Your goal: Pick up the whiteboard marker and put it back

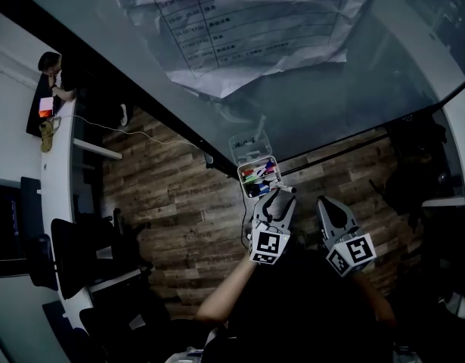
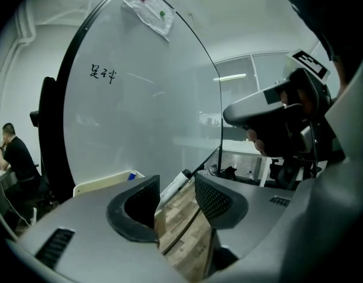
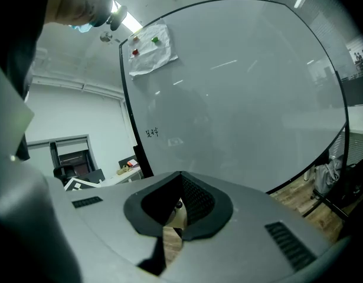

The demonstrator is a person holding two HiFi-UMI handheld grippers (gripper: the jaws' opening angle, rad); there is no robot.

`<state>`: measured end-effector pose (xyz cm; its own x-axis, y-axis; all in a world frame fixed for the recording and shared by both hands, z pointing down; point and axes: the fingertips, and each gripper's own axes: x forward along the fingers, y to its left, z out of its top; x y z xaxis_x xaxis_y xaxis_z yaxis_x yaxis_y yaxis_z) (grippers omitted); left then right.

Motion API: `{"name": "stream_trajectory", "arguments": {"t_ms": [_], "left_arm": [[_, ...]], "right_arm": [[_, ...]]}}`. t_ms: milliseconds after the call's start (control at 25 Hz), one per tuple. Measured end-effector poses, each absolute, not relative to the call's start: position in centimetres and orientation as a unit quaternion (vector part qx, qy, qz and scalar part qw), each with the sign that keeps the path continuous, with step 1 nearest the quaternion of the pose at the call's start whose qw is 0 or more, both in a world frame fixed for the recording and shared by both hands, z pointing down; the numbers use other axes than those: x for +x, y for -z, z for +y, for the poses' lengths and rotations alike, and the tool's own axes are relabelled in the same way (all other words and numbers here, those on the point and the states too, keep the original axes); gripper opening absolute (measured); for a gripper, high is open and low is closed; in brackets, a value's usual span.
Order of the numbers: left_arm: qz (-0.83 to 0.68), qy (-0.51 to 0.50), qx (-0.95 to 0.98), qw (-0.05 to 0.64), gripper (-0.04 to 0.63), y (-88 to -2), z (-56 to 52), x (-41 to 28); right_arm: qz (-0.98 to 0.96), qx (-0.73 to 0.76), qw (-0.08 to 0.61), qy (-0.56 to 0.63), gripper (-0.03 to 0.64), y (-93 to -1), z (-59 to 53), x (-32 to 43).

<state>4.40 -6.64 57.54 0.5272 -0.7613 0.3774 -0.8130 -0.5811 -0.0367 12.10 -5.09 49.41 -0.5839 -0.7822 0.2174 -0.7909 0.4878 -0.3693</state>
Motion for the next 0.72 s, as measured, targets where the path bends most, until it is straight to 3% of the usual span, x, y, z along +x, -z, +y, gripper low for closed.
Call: {"name": "stream_trajectory", "arguments": {"t_ms": [720], "left_arm": [[-0.46, -0.235, 0.853, 0.075, 0.186, -59.4, -8.9, 5.0]], "right_arm": [[-0.85, 0.474, 0.004, -0.23, 0.014, -49.7, -6.5, 13.2]]}}
